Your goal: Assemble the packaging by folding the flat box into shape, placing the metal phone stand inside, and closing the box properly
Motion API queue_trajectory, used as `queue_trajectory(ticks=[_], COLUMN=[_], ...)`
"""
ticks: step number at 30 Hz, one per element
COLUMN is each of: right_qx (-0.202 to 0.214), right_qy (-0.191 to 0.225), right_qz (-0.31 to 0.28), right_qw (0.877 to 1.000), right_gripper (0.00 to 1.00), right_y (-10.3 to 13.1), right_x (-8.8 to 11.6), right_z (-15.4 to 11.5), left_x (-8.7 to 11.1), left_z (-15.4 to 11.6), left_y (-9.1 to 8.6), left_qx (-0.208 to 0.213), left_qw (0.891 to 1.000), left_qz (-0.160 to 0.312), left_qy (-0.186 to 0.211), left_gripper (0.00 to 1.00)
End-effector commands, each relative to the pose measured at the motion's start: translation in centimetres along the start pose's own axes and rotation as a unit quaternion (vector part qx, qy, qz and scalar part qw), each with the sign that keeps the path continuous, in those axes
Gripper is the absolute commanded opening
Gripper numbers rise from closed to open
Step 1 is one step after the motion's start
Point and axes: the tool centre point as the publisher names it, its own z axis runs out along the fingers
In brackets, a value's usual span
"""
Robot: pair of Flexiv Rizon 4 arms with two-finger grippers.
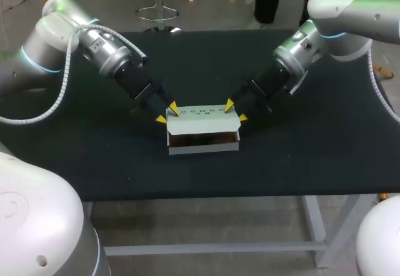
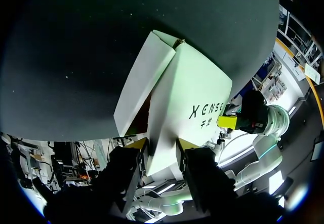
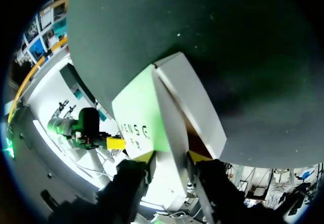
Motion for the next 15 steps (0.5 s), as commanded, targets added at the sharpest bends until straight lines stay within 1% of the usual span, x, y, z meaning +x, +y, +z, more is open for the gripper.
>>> queue_trajectory(ticks=[1,15], right_qx=[0.004,0.003], right_qy=[-0.001,-0.005], right_qz=[0.001,0.003], right_qw=[1.000,1.000], right_gripper=[0.43,0.44], right_y=[0.28,0.56], right_x=[-0.16,-0.61], right_z=[0.06,0.09], left_x=[-0.27,-0.55], left_z=[0.13,0.12], left_y=[-0.04,-0.14], left_qx=[0.002,0.009], left_qw=[1.000,1.000], left_qz=[-0.001,-0.005], left_qy=[0.001,-0.002], left_gripper=[0.38,0.39])
